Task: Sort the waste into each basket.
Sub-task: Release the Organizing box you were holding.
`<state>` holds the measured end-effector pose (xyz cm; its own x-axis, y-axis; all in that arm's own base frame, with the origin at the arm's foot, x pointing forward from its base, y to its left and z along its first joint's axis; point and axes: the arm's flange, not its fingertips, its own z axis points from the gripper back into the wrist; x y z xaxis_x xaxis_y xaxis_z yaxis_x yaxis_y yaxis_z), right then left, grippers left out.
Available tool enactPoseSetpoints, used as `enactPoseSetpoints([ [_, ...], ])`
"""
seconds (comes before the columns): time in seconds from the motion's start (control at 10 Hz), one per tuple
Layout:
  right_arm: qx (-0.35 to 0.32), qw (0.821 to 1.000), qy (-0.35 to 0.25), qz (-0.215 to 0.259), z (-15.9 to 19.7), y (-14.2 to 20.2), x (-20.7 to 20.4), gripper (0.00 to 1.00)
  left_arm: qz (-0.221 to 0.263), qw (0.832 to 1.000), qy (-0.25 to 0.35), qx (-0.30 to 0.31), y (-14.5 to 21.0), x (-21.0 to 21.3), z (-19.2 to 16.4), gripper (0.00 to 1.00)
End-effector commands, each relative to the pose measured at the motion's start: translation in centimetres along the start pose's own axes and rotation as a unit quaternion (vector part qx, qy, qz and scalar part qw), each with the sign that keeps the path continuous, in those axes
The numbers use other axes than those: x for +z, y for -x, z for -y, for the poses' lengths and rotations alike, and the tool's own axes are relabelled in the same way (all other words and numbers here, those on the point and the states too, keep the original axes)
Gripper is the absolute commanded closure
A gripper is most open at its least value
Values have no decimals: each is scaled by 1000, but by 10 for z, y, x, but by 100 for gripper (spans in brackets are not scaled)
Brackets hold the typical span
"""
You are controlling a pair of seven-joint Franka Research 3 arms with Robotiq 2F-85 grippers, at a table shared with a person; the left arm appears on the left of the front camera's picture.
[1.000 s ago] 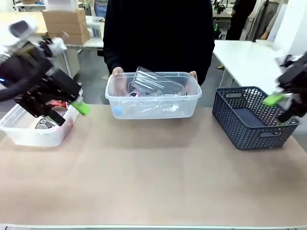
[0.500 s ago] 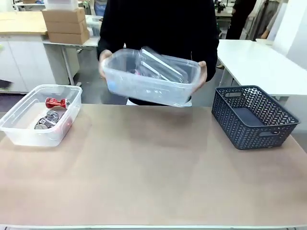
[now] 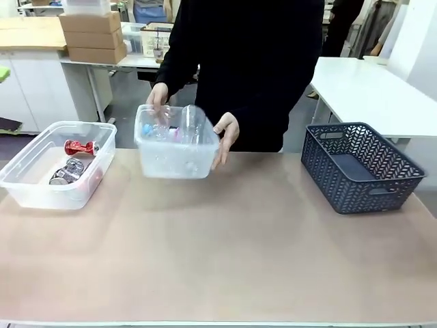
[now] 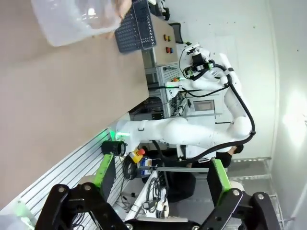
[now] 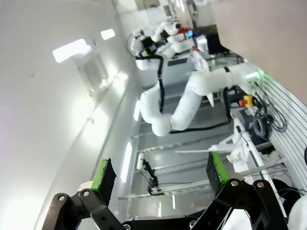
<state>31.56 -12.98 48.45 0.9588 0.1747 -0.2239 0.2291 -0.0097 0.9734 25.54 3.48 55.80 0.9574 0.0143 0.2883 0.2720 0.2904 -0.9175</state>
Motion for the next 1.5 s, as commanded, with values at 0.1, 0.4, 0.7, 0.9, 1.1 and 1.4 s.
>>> enactPoseSetpoints([
  [0.1,15,1000,6,-12,0,8,14,0,7,1000,12,-15,1,5,0,0],
  [0.4,15,1000,6,-12,0,8,14,0,7,1000,12,-15,1,5,0,0],
  [0.7,15,1000,6,-12,0,8,14,0,7,1000,12,-15,1,5,0,0],
  [0.9,15,1000,6,-12,0,8,14,0,7,1000,12,-15,1,5,0,0],
  [1.1,15,1000,6,-12,0,8,14,0,7,1000,12,-15,1,5,0,0],
  [1.4,15,1000,6,-12,0,8,14,0,7,1000,12,-15,1,5,0,0],
])
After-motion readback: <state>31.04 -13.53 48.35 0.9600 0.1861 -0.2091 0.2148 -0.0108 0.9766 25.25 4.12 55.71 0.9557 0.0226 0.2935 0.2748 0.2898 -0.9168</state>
